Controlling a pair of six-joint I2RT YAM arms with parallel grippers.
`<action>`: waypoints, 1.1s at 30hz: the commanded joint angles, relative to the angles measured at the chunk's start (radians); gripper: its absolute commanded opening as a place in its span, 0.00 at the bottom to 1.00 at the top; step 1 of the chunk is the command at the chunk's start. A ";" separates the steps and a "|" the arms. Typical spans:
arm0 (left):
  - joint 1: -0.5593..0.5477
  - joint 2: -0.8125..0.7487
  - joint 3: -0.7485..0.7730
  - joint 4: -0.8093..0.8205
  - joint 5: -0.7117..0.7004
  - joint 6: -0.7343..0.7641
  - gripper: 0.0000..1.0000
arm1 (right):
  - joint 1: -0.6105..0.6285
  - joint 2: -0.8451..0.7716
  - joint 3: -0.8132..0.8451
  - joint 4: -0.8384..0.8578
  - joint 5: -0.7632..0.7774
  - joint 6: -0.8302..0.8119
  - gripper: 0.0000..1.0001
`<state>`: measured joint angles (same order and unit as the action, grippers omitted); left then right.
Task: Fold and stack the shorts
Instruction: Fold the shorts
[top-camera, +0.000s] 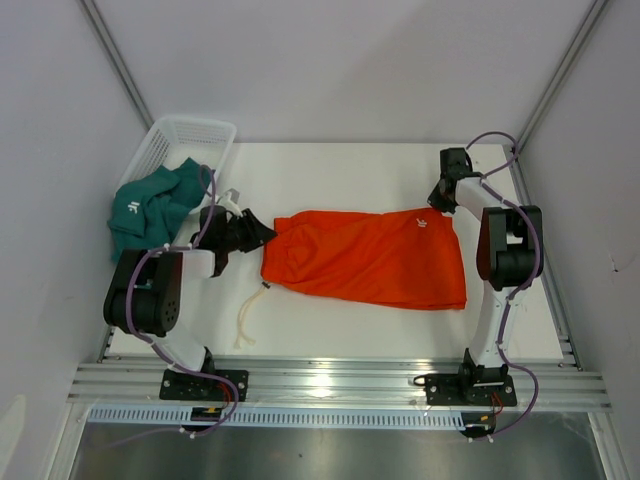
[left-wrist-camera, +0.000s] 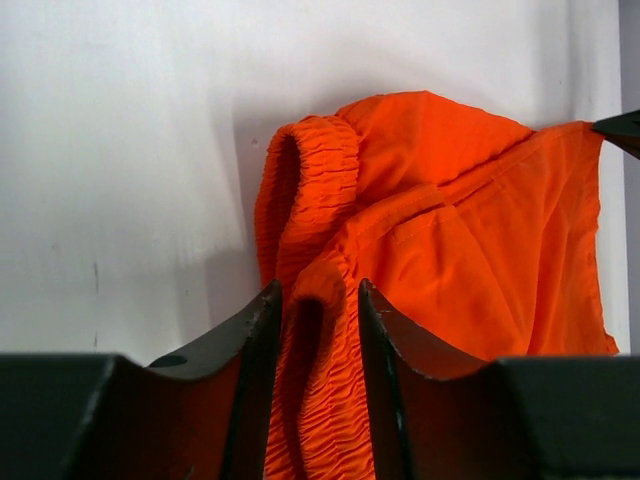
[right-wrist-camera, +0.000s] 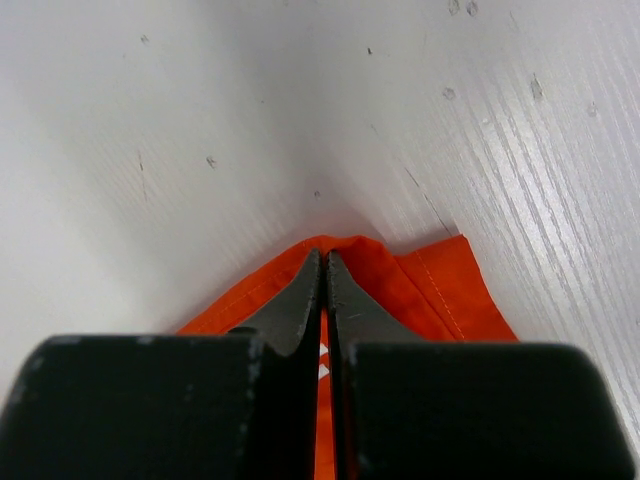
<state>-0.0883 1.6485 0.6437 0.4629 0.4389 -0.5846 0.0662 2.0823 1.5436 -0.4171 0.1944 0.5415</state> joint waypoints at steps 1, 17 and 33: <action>0.007 -0.055 -0.010 0.043 -0.032 0.002 0.38 | 0.003 -0.057 -0.011 0.012 0.016 -0.009 0.00; 0.007 -0.061 0.011 0.069 0.012 0.005 0.00 | -0.002 -0.223 -0.128 0.050 0.048 0.028 0.00; 0.007 -0.227 -0.010 0.082 0.000 -0.023 0.00 | -0.049 -0.402 -0.267 0.098 0.100 0.078 0.00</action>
<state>-0.0883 1.4288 0.6315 0.4908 0.4301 -0.5934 0.0292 1.7287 1.2736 -0.3405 0.2516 0.6037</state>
